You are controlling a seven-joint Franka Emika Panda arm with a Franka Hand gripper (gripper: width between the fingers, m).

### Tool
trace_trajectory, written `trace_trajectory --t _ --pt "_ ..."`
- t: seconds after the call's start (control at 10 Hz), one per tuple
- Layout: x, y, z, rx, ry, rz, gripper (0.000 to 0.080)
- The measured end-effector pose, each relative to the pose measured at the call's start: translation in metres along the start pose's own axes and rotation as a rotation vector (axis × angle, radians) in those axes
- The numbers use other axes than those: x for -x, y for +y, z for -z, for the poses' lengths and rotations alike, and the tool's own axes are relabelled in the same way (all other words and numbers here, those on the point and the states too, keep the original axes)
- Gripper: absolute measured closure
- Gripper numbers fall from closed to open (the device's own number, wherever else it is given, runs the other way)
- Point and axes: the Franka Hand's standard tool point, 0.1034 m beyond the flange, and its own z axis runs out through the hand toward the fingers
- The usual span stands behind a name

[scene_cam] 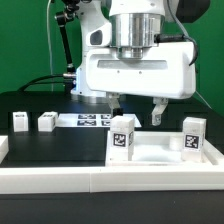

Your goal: Assemble square table

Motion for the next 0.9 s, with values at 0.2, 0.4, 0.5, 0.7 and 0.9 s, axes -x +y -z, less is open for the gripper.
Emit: trace_trajectory --t 0.2,0.4,0.5,0.7,0.9 --pt "0.005 0.006 0.001 -0.001 -0.010 -0.037 0.0150" --pt "0.006 0.006 0.000 0.001 -0.011 -0.049 0.0150" --pt "0.006 0.006 -0.001 0.001 -0.011 -0.051 0.0150" --pt "0.008 0.006 -0.002 -0.002 -0.017 -0.179 0.0150" --pt "0.019 0.007 -0.006 -0.001 -0.028 -0.394 0.0150"
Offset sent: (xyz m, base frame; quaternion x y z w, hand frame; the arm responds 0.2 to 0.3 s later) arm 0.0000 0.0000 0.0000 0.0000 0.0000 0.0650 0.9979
